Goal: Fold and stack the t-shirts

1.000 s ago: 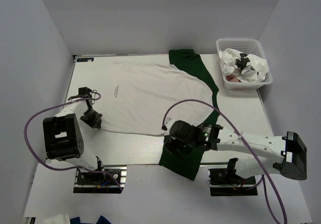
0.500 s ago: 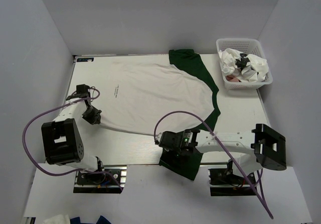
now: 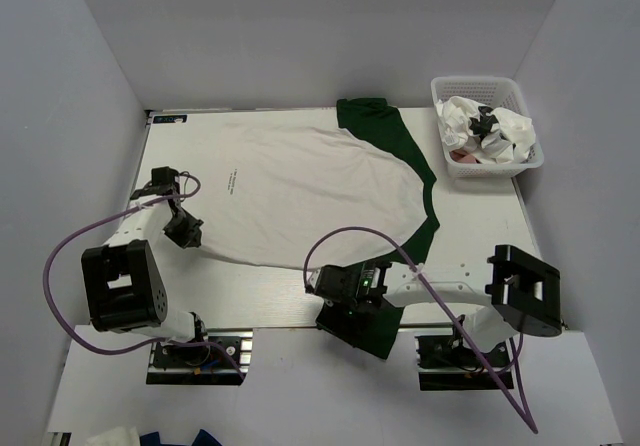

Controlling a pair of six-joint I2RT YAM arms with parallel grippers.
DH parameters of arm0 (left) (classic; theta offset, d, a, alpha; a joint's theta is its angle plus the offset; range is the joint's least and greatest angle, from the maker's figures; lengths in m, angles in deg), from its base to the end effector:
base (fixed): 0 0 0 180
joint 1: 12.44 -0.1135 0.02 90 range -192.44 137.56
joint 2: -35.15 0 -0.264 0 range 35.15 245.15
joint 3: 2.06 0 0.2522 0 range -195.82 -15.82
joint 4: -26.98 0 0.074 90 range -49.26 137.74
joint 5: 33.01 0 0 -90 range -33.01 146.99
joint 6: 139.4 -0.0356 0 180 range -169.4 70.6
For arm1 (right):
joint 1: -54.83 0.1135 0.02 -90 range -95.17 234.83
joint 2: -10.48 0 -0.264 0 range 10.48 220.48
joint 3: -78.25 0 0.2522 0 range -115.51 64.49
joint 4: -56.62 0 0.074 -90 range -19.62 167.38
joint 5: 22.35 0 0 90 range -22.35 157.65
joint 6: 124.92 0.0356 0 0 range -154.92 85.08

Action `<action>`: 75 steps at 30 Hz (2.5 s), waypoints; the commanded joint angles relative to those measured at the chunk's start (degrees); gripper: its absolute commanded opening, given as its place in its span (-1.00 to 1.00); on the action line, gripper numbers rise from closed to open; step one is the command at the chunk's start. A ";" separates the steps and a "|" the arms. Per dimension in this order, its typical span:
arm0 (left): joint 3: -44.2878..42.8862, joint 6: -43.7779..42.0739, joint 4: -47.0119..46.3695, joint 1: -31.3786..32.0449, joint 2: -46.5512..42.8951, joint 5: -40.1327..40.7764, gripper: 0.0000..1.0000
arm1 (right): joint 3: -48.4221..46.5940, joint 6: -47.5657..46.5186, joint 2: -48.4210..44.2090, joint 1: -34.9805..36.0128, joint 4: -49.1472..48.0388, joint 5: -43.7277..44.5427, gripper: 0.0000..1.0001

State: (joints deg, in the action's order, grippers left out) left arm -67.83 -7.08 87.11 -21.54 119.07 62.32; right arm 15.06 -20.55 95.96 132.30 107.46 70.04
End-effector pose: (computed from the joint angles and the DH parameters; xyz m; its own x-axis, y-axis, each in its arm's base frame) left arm 0.2502 0.0434 0.1903 -0.5963 -0.7744 -0.2114 -0.7811 0.6205 -0.0695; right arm 0.0588 0.2577 0.1762 -0.4425 -0.8482 -0.2910 -0.8907 0.4533 0.0334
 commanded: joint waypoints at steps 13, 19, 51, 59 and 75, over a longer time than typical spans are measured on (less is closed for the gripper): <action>-5.37 -2.16 0.65 -0.30 -3.76 0.65 -1.00 | -3.03 6.63 1.81 1.01 2.20 13.74 -0.97; -10.21 -2.69 3.19 -0.30 -0.43 0.65 -1.00 | -7.52 5.23 -0.66 -2.31 5.98 18.61 -1.00; -64.34 1.97 10.93 0.23 45.36 -5.76 0.82 | -67.49 -27.03 39.83 -47.32 0.36 21.94 0.45; -60.15 -1.36 7.52 0.84 39.05 -4.62 1.00 | -60.22 -20.63 31.70 -47.24 -0.32 10.78 0.80; -40.03 -4.45 4.34 2.51 38.52 -6.99 1.00 | -27.05 -4.45 22.28 -47.76 -14.40 -5.12 0.80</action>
State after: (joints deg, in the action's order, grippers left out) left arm -113.33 -10.79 88.68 -19.31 159.74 53.51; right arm -16.02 -27.67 119.45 85.00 98.63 67.97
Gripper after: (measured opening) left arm 0.995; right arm 0.896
